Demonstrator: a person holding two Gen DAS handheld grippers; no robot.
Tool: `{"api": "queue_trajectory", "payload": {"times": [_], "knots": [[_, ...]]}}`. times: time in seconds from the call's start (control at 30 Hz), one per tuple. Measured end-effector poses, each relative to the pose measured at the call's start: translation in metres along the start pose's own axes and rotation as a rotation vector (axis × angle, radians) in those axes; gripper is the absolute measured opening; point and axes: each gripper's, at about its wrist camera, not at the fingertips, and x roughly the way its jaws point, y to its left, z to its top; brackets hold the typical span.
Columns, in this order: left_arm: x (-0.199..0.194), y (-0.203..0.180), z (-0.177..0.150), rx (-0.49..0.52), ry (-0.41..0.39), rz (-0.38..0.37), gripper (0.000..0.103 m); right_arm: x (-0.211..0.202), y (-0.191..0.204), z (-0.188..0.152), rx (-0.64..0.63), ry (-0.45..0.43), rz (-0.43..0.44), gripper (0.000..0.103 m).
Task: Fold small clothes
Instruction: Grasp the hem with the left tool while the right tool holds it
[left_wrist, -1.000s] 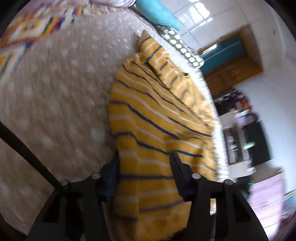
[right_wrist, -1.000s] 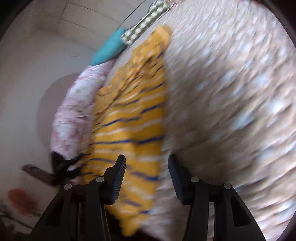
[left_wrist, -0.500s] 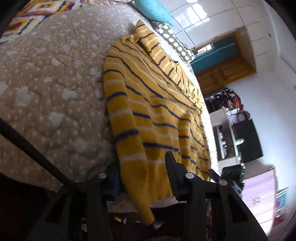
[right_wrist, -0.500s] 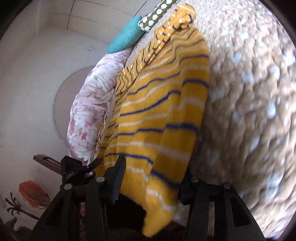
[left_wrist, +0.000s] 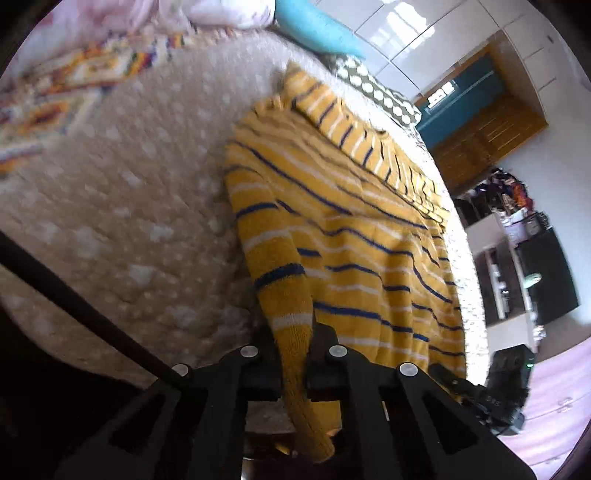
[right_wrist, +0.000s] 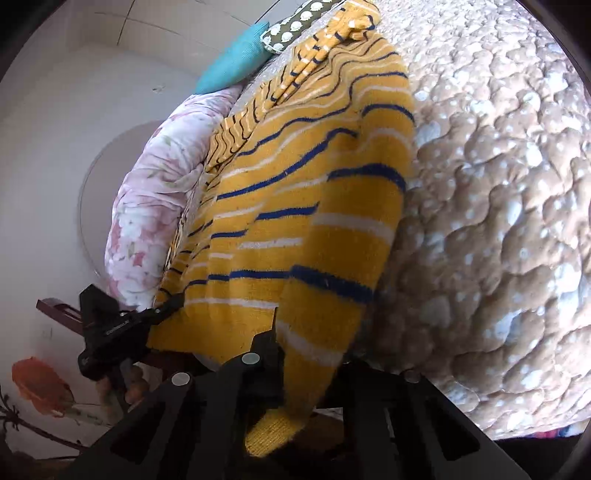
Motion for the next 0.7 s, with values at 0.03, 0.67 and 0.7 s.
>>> {"api": "queue_trajectory", "payload": {"times": [0.03,0.67,0.7], "knots": [[-0.008,-0.002,-0.001,0.018,-0.01,0.008,0.007,-0.005,0.008,-0.002,-0.042,0.004,-0.024,0.008],[-0.045,-0.027,0.047,0.141,-0.133,0.026,0.006,-0.041,0.055,0.03,-0.282,-0.07,-0.026,0.006],[-0.04,-0.038,0.072,0.172,-0.17,0.05,0.006,-0.042,0.06,0.05,-0.297,-0.106,-0.036,0.006]]}}
